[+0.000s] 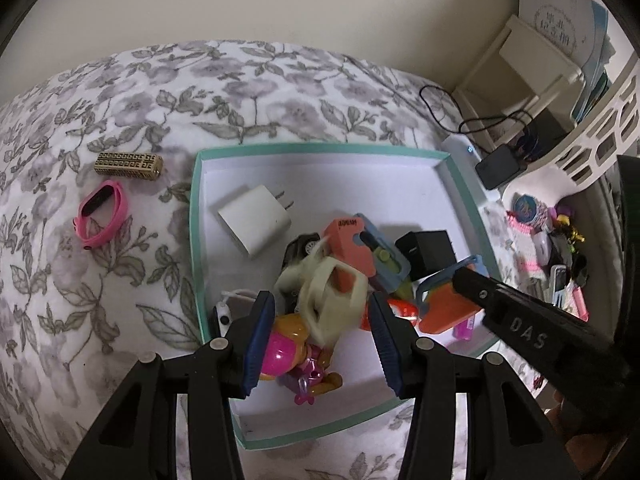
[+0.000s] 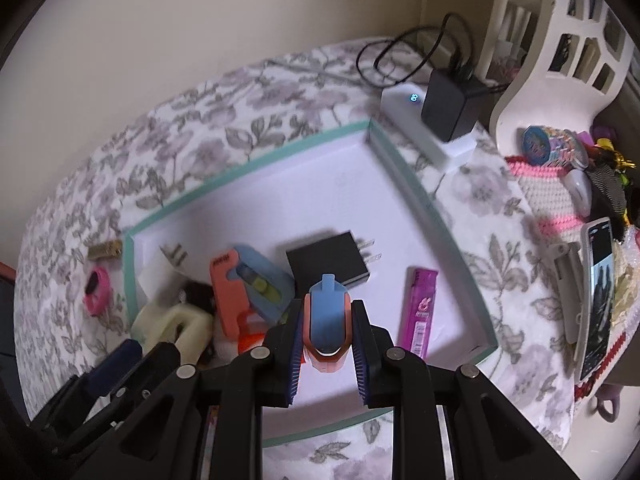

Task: Organize rigid objects
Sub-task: 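Carry the hair clip and orange-blue toy into the tray and open both tools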

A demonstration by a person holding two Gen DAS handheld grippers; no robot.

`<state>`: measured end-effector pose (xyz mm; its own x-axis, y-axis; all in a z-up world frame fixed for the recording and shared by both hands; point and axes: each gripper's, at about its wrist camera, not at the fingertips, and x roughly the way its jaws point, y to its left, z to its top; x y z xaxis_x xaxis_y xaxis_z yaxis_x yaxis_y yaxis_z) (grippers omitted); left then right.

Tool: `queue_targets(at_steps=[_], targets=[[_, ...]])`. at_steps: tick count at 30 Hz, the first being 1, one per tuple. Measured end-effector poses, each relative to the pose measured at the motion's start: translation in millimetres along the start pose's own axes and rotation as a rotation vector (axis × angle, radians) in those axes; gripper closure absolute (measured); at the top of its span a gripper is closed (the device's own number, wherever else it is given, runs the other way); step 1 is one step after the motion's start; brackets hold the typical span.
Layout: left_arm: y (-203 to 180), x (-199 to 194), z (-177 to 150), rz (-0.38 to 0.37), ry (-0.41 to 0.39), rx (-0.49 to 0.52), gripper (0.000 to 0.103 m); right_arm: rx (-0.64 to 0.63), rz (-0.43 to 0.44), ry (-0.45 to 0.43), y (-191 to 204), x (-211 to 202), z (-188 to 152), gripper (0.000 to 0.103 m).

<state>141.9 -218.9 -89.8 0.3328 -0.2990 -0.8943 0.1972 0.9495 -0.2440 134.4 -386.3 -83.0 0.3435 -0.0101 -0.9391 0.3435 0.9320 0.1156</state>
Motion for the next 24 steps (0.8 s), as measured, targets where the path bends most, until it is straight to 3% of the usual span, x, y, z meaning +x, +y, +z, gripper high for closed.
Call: queue_targets(at_steps=[13,18,20,22,24], targets=[[3.5,2.8,1.3,-0.007,0.013,-0.011,0.053,-0.006,-0.027,0.013,1.8,4.8,-1.0,0.079],[6.7,-2.4,4.2,0.002,0.004,-0.027,0.046,0.008,-0.027,-0.003,-0.8,-1.5,0.6,0.077],[9.7,-5.7,5.5,0.0,-0.004,-0.041,0.044,0.008,-0.033,-0.015,-0.8,-4.4,1.3,0.069],[12.9,-11.0,7.6,0.004,-0.019,-0.053,0.043,0.014,-0.033,-0.031,-1.3,-8.1,2.1,0.054],[16.1,-15.7,9.5,0.008,-0.033,-0.062,0.042,0.022,-0.027,-0.046,-1.8,-11.3,2.7,0.052]])
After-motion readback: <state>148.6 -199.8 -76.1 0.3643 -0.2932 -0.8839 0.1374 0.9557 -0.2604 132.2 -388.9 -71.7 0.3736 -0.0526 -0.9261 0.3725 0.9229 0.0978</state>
